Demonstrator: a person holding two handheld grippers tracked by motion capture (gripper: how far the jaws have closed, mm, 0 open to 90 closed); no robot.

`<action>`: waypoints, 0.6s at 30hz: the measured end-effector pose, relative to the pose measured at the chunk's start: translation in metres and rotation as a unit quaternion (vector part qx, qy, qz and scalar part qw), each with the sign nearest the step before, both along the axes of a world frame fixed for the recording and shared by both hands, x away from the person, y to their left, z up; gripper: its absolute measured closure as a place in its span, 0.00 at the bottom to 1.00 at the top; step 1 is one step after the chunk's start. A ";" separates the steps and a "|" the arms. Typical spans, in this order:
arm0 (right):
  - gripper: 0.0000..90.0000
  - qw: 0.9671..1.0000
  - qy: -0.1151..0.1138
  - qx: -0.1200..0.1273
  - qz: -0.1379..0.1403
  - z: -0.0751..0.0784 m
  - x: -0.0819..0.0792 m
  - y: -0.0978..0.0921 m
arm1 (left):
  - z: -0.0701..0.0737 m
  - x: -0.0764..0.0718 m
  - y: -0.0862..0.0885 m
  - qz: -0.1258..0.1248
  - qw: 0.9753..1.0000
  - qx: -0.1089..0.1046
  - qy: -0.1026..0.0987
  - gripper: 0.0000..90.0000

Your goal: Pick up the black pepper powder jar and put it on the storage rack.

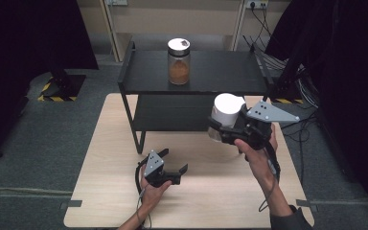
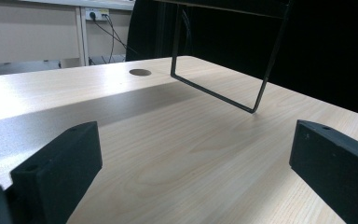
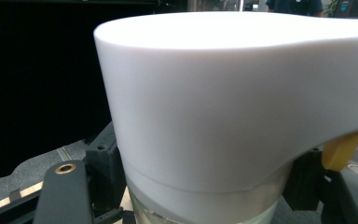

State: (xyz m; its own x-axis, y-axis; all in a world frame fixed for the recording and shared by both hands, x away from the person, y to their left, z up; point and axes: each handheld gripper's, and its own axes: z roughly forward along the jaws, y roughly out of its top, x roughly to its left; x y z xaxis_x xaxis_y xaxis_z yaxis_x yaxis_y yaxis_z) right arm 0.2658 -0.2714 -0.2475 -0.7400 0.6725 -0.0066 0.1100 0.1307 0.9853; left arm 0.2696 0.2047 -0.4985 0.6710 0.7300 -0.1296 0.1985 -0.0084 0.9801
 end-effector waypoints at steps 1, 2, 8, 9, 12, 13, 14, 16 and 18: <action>0.34 1.000 0.000 0.000 0.000 0.002 0.001 0.001 | 0.000 0.000 0.000 0.000 1.000 0.000 0.000 0.02; 0.34 1.000 -0.001 -0.001 -0.001 0.005 0.002 0.002 | 0.000 0.000 0.000 0.000 1.000 0.000 0.001 0.02; 0.34 1.000 -0.002 -0.004 0.002 0.023 0.009 0.010 | 0.000 0.000 0.000 0.000 1.000 -0.001 0.001 0.02; 0.34 1.000 -0.003 -0.004 0.002 0.026 0.010 0.010 | 0.000 0.000 0.000 0.000 1.000 -0.001 0.001 0.02; 0.34 1.000 -0.001 0.001 0.004 0.036 0.014 0.013 | 0.000 0.000 0.000 0.000 1.000 0.000 0.001 0.02; 0.34 1.000 -0.002 0.001 0.003 0.040 0.016 0.015 | 0.000 0.000 0.000 0.000 1.000 0.000 0.001 0.02; 0.34 1.000 -0.002 0.000 0.003 0.042 0.017 0.016 | 0.000 0.000 0.000 0.000 1.000 0.000 0.001 0.02; 0.34 1.000 -0.002 -0.001 0.001 0.050 0.020 0.019 | 0.000 0.000 0.000 0.000 1.000 -0.001 0.002 0.02; 0.34 1.000 -0.001 -0.003 0.001 0.055 0.023 0.023 | 0.000 0.000 0.000 0.000 1.000 -0.001 0.002 0.02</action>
State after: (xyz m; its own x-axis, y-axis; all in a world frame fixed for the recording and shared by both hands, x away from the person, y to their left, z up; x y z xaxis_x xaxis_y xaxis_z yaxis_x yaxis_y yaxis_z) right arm 0.2885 -0.2487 -0.1921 -0.7408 0.6717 -0.0115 0.1082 0.1362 0.9847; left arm 0.2696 0.2048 -0.4983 0.6701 0.7303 -0.1327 0.2019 -0.0073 0.9794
